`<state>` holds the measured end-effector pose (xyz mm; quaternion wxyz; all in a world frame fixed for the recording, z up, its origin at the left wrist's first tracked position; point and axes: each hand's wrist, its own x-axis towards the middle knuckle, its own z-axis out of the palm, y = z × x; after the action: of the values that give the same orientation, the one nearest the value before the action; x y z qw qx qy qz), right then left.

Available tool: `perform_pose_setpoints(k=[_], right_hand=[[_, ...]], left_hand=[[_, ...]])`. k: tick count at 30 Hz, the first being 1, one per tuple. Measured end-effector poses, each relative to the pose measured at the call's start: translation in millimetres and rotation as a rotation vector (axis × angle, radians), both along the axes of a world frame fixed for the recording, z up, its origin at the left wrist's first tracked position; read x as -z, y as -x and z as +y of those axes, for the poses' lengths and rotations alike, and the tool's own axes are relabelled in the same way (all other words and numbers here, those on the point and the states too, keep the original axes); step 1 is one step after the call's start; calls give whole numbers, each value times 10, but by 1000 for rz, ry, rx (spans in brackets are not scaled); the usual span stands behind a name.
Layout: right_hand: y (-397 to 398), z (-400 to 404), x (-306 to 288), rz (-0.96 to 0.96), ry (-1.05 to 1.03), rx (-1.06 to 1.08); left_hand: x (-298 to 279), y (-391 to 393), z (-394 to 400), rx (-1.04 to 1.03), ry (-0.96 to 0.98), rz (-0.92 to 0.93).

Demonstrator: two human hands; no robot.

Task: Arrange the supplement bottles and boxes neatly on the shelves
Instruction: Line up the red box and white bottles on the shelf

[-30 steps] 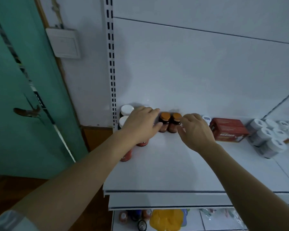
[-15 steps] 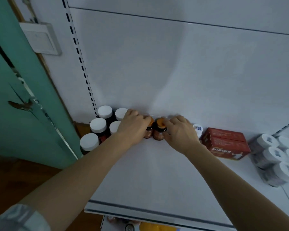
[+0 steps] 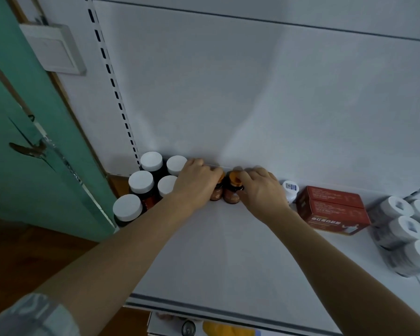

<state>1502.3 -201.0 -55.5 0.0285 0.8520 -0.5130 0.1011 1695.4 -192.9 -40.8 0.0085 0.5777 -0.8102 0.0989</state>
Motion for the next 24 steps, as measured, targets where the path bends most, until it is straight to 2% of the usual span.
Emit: perform_pose_setpoints(k=[10, 16, 20, 24], right_hand=[[60, 66, -133, 12, 25, 2], [524, 137, -325, -13, 88, 145], [860, 181, -350, 36, 44, 233], [1033, 187, -298, 73, -30, 219]], left_hand=[[-132, 40, -38, -18, 32, 34], [-216, 313, -47, 125, 114, 154], [-165, 614, -45, 217, 99, 192], [-63, 817, -50, 228, 66, 165]])
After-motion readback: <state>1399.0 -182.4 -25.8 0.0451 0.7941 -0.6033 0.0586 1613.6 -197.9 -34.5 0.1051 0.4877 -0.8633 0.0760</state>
